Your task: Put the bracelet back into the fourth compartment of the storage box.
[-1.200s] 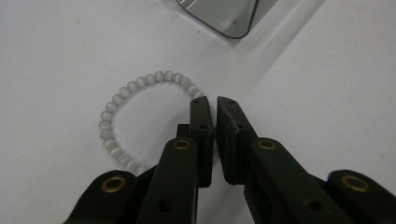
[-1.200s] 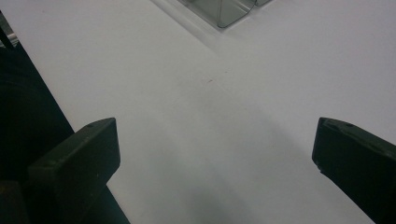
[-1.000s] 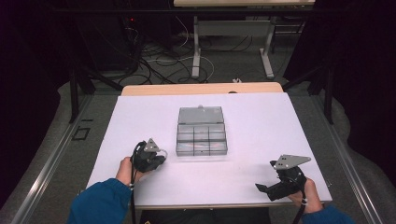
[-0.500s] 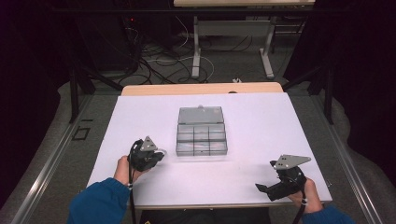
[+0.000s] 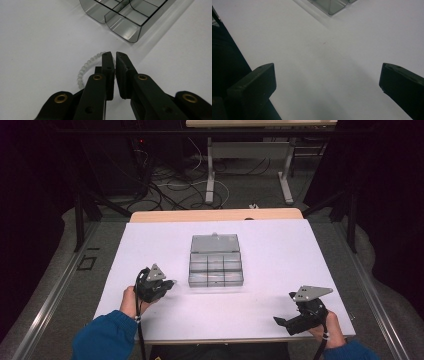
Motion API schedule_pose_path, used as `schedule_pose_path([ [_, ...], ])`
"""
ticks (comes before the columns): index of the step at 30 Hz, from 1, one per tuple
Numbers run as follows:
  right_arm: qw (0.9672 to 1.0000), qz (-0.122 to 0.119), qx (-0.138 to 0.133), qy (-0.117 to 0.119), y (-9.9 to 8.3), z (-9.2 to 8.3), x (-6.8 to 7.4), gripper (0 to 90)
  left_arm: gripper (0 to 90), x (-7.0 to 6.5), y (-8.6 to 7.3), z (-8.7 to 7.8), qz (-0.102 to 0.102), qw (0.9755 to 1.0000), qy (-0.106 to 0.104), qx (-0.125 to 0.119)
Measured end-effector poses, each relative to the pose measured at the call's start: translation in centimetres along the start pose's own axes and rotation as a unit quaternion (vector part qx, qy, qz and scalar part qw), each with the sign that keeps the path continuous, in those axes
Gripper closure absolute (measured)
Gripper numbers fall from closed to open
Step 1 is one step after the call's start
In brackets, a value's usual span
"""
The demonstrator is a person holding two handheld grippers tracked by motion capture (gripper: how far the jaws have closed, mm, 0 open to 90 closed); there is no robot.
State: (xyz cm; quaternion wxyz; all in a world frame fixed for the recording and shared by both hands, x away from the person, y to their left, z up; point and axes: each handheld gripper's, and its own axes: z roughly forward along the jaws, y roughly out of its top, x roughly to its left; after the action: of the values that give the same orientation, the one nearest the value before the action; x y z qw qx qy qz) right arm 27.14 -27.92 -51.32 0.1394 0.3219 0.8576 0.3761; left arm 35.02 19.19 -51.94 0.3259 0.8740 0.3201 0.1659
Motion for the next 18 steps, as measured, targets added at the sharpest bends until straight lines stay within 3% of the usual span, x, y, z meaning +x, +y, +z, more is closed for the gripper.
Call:
schedule_pose_path([
  [18,1.0000,0.002,0.000,-0.004,-0.02,0.03,0.04,0.5,85.6,-0.19,0.41,-0.98,0.002,0.9998,0.010,-0.019],
])
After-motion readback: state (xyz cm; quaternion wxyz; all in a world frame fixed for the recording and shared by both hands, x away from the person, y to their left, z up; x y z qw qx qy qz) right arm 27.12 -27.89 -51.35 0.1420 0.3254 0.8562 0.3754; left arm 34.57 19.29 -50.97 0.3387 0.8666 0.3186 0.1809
